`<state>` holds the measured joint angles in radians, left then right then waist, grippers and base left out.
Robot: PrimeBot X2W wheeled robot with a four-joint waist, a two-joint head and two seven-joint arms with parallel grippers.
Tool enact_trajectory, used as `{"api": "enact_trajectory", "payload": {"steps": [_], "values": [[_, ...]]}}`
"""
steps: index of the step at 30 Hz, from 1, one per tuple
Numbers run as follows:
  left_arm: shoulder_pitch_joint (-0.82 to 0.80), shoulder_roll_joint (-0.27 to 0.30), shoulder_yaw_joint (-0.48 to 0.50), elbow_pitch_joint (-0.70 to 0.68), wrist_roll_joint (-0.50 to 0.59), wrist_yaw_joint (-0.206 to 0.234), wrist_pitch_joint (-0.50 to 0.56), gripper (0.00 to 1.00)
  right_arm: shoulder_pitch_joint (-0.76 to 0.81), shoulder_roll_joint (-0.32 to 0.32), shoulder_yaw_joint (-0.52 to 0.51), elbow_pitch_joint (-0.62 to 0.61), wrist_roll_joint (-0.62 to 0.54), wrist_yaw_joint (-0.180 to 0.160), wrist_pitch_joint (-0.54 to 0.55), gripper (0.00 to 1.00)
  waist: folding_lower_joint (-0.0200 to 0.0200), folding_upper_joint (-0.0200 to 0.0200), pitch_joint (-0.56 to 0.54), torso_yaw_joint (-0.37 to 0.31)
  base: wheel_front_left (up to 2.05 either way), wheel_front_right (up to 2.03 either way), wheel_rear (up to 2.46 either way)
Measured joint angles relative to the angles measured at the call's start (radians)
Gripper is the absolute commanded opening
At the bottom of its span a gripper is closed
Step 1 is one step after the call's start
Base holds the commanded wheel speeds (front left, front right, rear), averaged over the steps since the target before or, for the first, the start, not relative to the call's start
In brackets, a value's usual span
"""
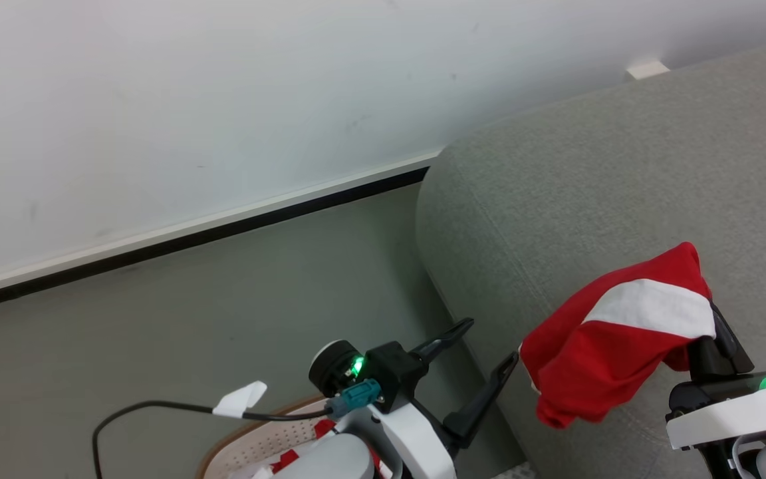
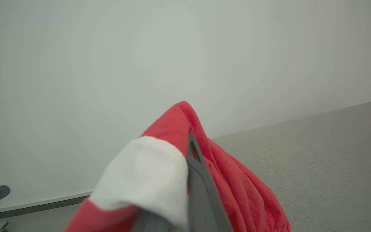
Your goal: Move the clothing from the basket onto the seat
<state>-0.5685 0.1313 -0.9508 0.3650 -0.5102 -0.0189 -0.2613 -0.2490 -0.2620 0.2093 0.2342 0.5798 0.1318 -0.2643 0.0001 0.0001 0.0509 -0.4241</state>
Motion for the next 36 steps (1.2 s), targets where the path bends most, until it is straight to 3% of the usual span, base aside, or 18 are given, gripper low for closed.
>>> {"api": "enact_trajectory", "payload": {"steps": [13, 20, 27, 36], "values": [[-0.008, -0.006, 0.018, 0.014, 0.053, -0.009, -0.002, 1.0, 0.02, -0.019, -0.015, -0.026, -0.007, 0.0, 0.0, 0.0, -0.0001, 0.0, 0.038, -0.033, 0.0, 0.0, 0.0], [-0.077, 0.003, 0.025, 0.021, 0.1, -0.015, -0.003, 1.0, -0.129, -0.059, -0.021, -0.021, 0.009, 0.0, 0.0, 0.0, 0.0, 0.0, 0.129, -0.019, 0.0, 0.0, 0.0], [-0.161, 0.006, 0.009, 0.03, 0.148, -0.025, -0.003, 1.0, -0.289, -0.132, -0.072, 0.035, 0.045, 0.0, 0.0, 0.0, 0.0001, 0.0, 0.253, 0.014, 0.0, 0.0, 0.0], [-0.254, 0.016, -0.007, 0.037, 0.191, -0.038, 0.017, 1.0, -0.514, -0.29, -0.143, 0.177, 0.167, 0.0, 0.0, 0.0, 0.0001, 0.0, 0.418, 0.061, 0.0, 0.0, 0.0]]}}
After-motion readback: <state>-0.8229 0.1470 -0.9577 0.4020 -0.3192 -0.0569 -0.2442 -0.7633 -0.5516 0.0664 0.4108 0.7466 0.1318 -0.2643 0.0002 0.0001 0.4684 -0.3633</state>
